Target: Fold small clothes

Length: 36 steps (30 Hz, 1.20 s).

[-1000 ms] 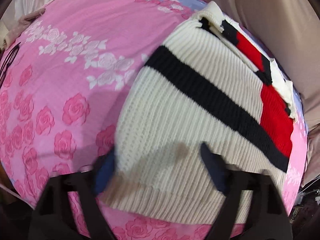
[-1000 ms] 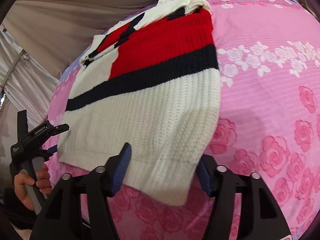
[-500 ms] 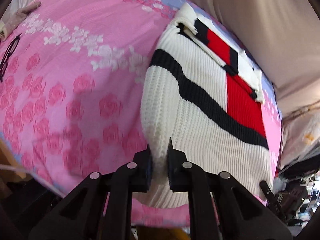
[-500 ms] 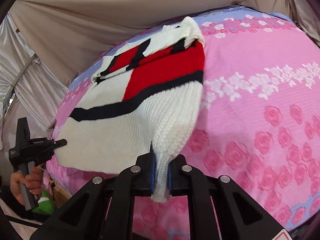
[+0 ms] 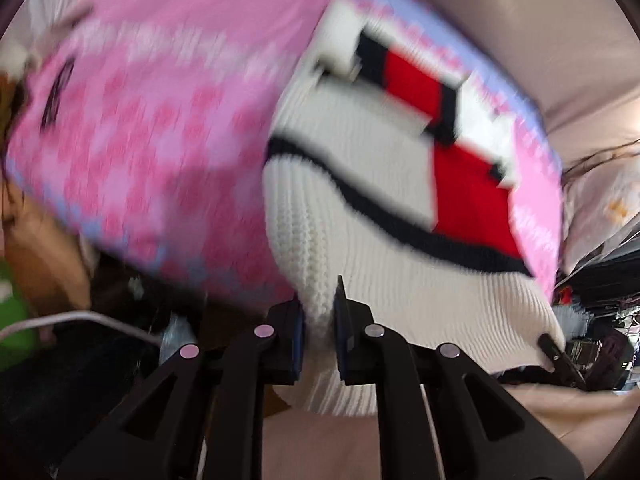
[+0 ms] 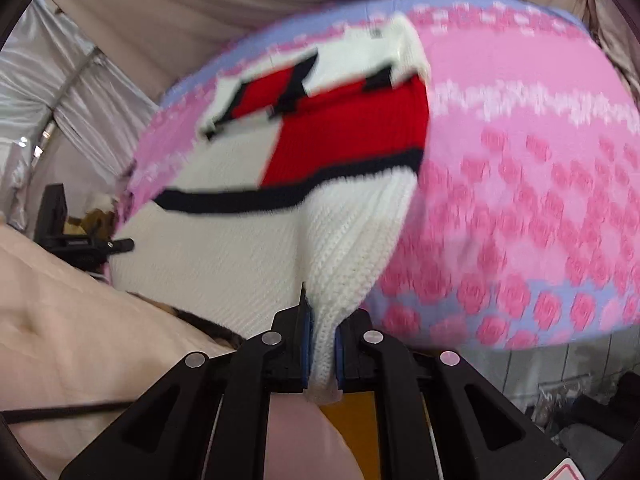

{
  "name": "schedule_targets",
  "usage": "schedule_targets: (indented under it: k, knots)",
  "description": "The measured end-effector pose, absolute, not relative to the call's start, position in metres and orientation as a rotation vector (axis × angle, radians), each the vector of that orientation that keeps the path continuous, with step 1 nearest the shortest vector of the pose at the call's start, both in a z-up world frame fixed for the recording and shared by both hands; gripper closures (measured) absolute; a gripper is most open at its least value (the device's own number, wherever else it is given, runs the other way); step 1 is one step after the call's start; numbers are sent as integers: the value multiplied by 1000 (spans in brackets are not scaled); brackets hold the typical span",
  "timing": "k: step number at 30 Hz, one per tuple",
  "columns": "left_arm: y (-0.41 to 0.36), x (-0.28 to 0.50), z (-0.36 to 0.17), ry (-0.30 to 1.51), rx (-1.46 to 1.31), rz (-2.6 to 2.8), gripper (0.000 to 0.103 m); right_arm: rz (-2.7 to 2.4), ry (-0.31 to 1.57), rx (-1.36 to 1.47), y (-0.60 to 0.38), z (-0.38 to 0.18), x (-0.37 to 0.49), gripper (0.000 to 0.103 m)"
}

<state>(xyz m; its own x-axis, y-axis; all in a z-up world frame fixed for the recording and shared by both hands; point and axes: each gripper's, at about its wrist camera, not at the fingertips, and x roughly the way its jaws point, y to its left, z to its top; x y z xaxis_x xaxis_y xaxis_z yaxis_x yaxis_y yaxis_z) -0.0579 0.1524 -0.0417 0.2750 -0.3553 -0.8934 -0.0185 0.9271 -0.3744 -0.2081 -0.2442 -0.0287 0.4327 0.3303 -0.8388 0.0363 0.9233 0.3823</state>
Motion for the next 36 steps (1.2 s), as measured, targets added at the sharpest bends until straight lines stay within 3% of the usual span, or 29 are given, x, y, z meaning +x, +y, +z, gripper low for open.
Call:
schedule_targets:
  k: [4,8,11,12,13,14,17,19,22,29,31,33,36]
  knots:
    - [128,11,-7,1029,-334,-291,91,167,874,295,-261,21,-147,95]
    - [93,103,-14,901,-284,-256,90,127,728,294,-279,17,-57,93]
    - [83,155,-46,911,-261,-176,77,74,730,297,-283,-15,11,89]
    - [82,171,-61,929,-269,-129,62,43,745,321,-285,-29,31,87]
    - [82,177,-70,939,-273,-99,56,21,751,346,-285,-39,44,86]
    - [83,185,-79,951,-271,-67,56,10,763,364,-288,-48,53,86]
    - [88,181,-88,983,-257,-34,49,-53,780,341,-283,-61,64,75]
    - [92,165,-87,956,-236,-31,28,-73,777,324,-282,-60,55,50]
    - [86,156,-92,954,-152,-27,28,-96,777,297,-284,-64,44,45]
    - [66,140,-99,1029,-137,-92,28,-57,846,315,-283,-80,41,47]
    - [60,132,-105,1057,-122,-121,28,-5,867,290,-273,-83,40,70]
    - [52,133,-114,1087,-111,-126,28,38,917,266,-263,-93,47,82]
    - [35,158,-123,1082,-65,-116,29,73,962,232,-255,-108,71,86]
